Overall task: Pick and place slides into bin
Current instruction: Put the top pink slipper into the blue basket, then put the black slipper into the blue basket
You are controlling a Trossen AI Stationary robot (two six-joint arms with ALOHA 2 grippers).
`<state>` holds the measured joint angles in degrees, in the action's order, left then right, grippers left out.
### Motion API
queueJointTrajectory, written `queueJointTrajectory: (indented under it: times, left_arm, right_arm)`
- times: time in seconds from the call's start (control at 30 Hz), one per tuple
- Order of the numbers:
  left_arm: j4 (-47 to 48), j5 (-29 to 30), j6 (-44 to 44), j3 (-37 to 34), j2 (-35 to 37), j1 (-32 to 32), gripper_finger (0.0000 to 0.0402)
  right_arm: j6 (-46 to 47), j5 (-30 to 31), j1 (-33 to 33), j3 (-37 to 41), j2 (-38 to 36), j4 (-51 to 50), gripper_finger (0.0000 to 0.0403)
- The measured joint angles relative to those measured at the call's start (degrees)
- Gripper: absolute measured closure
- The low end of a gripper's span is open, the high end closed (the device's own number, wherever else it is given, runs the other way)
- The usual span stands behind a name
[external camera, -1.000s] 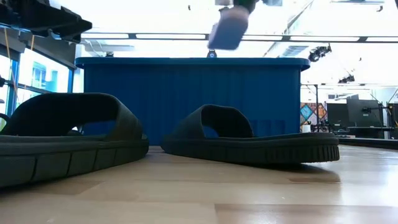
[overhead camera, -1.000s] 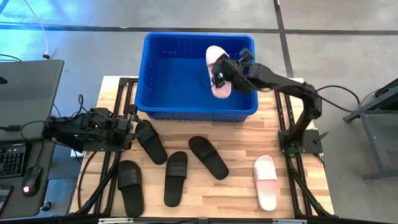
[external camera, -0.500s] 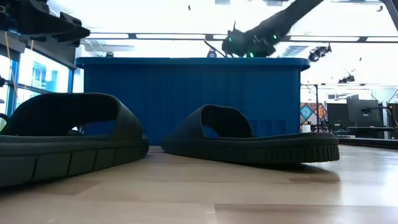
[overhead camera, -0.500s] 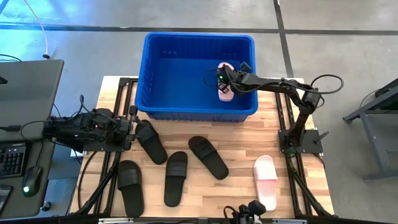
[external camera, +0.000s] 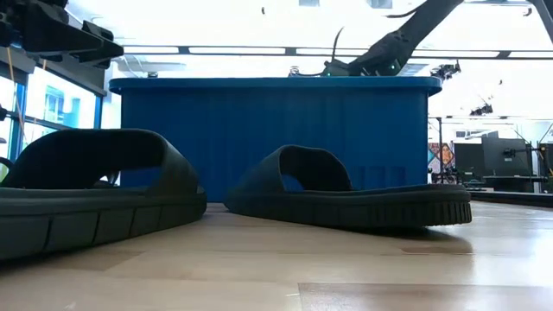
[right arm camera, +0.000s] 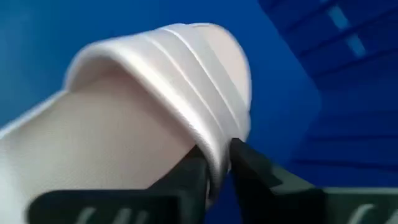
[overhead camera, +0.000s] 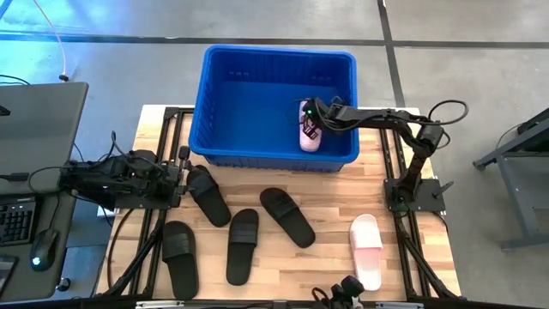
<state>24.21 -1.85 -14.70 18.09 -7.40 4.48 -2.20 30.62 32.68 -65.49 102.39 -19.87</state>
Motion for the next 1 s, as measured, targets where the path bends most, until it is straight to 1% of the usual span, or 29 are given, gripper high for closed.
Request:
queueJointTrajectory:
  times: [0.13,0.23,0.3,0.4,0.53,0.63,0.83,0.9,1.0]
  left_arm:
    - [0.0,0.0,0.0,0.0,0.0,0.0,0.0229]
    - [0.0,0.0,0.0,0.0,0.0,0.0,0.0229]
    - [-0.1,0.0,0.0,0.0,0.0,0.0,0.0229]
    - [-0.2,0.0,0.0,0.0,0.0,0.0,0.0229]
    - [-0.2,0.0,0.0,0.0,0.0,0.0,0.0229]
    - [-0.2,0.0,0.0,0.0,0.0,0.0,0.0229]
    - [-0.1,0.0,0.0,0.0,0.0,0.0,0.0229]
    - [-0.1,0.0,0.0,0.0,0.0,0.0,0.0229]
    - [0.0,0.0,0.0,0.0,0.0,0.0,0.0229]
  right_arm:
    - [1.9,-0.7,-0.1,0.0,0.0,0.0,0.0284]
    - [3.8,-0.4,0.0,0.0,-0.3,0.3,0.0248]
    - [3.9,-0.4,-0.2,0.0,-0.7,1.2,0.0230]
    - [3.4,1.2,-1.0,-0.4,-1.4,2.1,0.0216]
    - [0.3,6.5,-3.2,-3.8,-3.3,0.8,0.0218]
    - [-1.9,6.8,-5.6,-8.0,-4.9,-1.4,0.0226]
    - [-1.7,4.0,-12.9,-21.3,-7.8,-11.0,0.0247]
    - [-2.0,1.9,-15.8,-26.4,-8.0,-14.6,0.0254]
    - [-2.7,-3.1,-20.1,-33.0,-8.0,-19.4,0.0262]
